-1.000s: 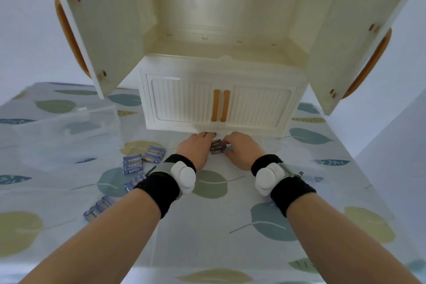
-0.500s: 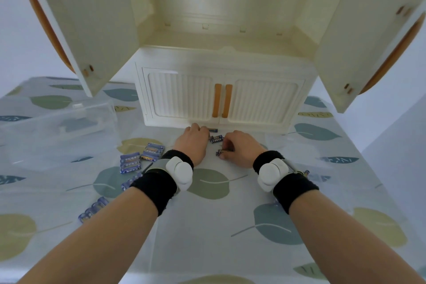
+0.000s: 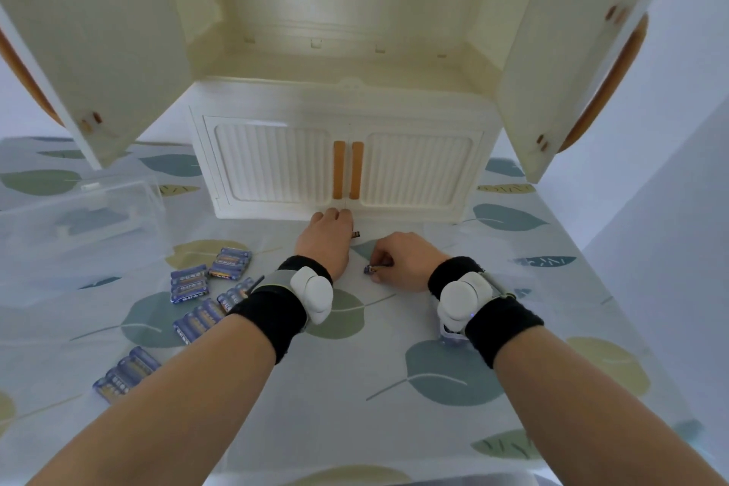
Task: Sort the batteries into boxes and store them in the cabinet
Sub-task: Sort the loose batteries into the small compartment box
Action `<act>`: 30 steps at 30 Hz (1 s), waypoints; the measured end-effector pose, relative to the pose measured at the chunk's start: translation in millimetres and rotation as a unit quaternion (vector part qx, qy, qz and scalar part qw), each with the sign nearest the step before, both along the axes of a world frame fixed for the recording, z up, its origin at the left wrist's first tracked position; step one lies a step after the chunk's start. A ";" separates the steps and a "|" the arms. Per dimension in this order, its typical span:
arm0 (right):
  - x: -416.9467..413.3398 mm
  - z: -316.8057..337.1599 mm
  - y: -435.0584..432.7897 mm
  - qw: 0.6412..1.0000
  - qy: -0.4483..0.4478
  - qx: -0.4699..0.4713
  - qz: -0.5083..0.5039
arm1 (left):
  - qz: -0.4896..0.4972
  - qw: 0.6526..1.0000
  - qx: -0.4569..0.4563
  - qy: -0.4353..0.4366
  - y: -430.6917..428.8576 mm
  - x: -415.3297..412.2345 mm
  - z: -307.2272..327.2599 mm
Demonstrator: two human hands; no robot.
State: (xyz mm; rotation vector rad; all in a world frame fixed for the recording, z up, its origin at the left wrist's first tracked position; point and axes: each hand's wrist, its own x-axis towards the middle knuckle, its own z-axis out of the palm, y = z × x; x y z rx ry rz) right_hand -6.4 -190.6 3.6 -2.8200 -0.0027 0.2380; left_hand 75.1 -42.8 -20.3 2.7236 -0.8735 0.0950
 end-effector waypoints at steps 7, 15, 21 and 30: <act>-10.7 7.1 4.9 0.999 -0.032 0.007 0.015 | 0.028 0.994 0.105 -0.011 4.0 -8.9 3.7; -35.9 25.4 -12.8 0.994 -0.093 0.043 -0.027 | -0.003 0.996 0.092 0.000 7.2 -31.8 16.8; -69.1 40.9 -43.1 0.987 -0.120 0.037 -0.097 | -0.058 0.998 -0.020 0.021 -24.6 -60.4 42.3; -119.1 44.6 -92.8 0.974 -0.108 -0.024 -0.200 | -0.172 0.984 -0.041 0.002 -78.1 -106.8 53.5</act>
